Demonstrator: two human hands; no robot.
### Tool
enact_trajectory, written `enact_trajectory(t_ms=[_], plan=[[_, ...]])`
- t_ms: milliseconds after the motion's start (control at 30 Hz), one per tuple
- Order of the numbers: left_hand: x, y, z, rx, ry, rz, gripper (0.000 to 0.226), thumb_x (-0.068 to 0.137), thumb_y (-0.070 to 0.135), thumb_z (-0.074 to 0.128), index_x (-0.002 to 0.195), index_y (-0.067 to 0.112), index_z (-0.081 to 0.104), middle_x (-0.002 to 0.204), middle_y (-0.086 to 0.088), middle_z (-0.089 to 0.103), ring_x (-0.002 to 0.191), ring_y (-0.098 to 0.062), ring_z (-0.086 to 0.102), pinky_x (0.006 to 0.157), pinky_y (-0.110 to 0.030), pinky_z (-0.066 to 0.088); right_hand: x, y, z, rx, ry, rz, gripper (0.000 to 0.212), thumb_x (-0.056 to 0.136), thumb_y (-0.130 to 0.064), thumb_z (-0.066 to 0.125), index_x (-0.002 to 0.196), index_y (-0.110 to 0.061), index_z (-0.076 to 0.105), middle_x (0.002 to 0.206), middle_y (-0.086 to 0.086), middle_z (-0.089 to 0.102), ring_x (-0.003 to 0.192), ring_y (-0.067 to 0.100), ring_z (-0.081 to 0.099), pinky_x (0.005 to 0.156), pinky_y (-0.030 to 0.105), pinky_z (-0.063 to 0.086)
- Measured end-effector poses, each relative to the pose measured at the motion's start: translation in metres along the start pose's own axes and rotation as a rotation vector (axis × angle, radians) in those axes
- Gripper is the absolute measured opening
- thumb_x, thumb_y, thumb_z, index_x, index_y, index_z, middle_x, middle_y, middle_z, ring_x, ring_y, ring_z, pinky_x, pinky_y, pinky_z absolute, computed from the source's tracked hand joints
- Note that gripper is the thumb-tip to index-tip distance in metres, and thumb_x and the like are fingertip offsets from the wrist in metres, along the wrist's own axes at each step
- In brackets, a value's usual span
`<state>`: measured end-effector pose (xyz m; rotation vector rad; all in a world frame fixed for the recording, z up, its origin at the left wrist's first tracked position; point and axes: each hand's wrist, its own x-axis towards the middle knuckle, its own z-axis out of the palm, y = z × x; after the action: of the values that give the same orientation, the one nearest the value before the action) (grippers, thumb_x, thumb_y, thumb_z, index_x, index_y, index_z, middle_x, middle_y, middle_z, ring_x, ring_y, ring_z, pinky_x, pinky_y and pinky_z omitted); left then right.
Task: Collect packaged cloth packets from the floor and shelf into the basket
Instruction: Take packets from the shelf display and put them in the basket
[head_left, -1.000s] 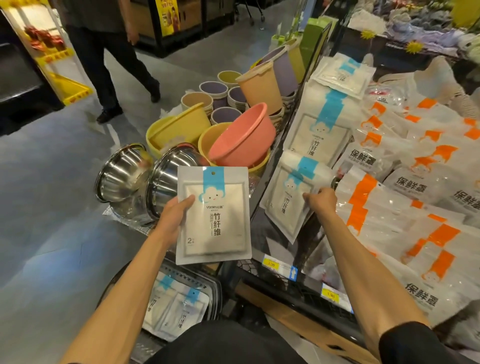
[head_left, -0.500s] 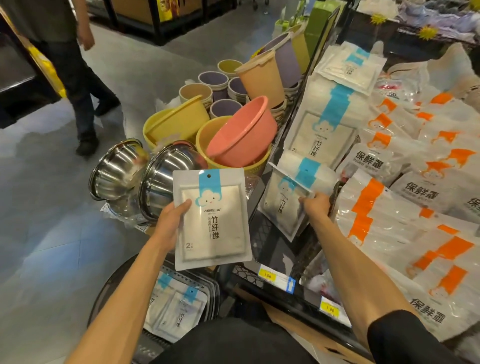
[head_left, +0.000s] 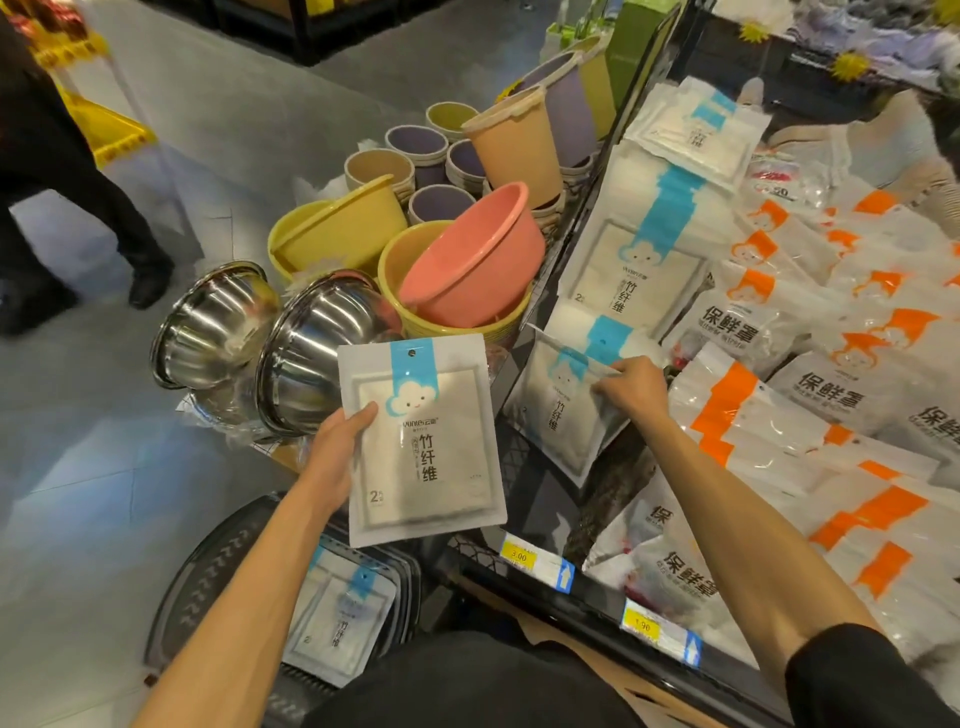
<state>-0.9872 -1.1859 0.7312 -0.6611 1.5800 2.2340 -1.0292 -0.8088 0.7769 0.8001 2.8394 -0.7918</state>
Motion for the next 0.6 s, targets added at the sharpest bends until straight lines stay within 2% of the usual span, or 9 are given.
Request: enact_trajectory(t_ms=[100, 167, 300, 400, 500, 600], plan=[[0.002, -0.003, 0.002, 0.011, -0.006, -0.002, 0.026, 0.1, 0.019, 0.059, 0.124, 0.01, 0.063, 0.111, -0.014, 0.075, 0.102, -0.032, 0.071, 0.088, -0.048, 0.057, 0.005, 0.0, -0.002, -0.07, -0.049, 0.001, 0.017, 0.076, -0.017, 0.079, 0.08, -0.002, 0.072, 0.077, 0.013, 0.07, 0.067, 0.025, 0.063, 0.058, 0.032, 0.049], [0.004, -0.005, 0.003, 0.013, -0.007, -0.005, 0.026, 0.1, 0.019, 0.059, 0.124, 0.01, 0.062, 0.112, -0.015, 0.074, 0.104, -0.033, 0.071, 0.089, -0.049, 0.056, 0.009, 0.0, -0.002, -0.113, -0.065, -0.003, 0.019, 0.076, -0.019, 0.08, 0.081, -0.004, 0.071, 0.079, 0.012, 0.07, 0.067, 0.023, 0.061, 0.057, 0.03, 0.049], [0.005, -0.002, 0.004, 0.008, -0.006, 0.0, 0.03, 0.1, 0.019, 0.058, 0.129, 0.009, 0.061, 0.113, -0.014, 0.074, 0.105, -0.033, 0.071, 0.084, -0.045, 0.057, 0.014, -0.003, -0.004, -0.215, -0.084, -0.013, 0.015, 0.079, -0.017, 0.079, 0.079, -0.01, 0.066, 0.077, 0.005, 0.066, 0.063, 0.016, 0.057, 0.054, 0.026, 0.041], [0.005, -0.002, 0.005, 0.009, -0.01, 0.002, 0.031, 0.101, 0.019, 0.058, 0.13, 0.01, 0.061, 0.114, -0.013, 0.074, 0.105, -0.031, 0.071, 0.083, -0.044, 0.057, 0.021, -0.002, -0.003, -0.257, -0.116, -0.01, 0.017, 0.077, -0.016, 0.081, 0.086, -0.009, 0.068, 0.083, 0.005, 0.066, 0.067, 0.017, 0.059, 0.055, 0.027, 0.044], [0.006, -0.003, 0.006, 0.009, -0.008, -0.001, 0.031, 0.1, 0.02, 0.058, 0.13, 0.01, 0.06, 0.114, -0.013, 0.074, 0.106, -0.031, 0.071, 0.088, -0.047, 0.057, 0.03, -0.003, -0.002, -0.281, -0.183, -0.025, 0.023, 0.076, -0.022, 0.084, 0.085, -0.008, 0.069, 0.084, 0.006, 0.069, 0.073, 0.02, 0.063, 0.064, 0.031, 0.053], [0.008, -0.004, 0.011, 0.004, 0.0, -0.01, 0.031, 0.1, 0.019, 0.058, 0.129, 0.009, 0.06, 0.114, -0.013, 0.074, 0.106, -0.031, 0.071, 0.087, -0.046, 0.057, 0.038, -0.005, -0.003, -0.298, -0.217, -0.064, 0.027, 0.077, -0.03, 0.083, 0.08, -0.009, 0.067, 0.081, 0.007, 0.067, 0.071, 0.019, 0.06, 0.06, 0.03, 0.048]])
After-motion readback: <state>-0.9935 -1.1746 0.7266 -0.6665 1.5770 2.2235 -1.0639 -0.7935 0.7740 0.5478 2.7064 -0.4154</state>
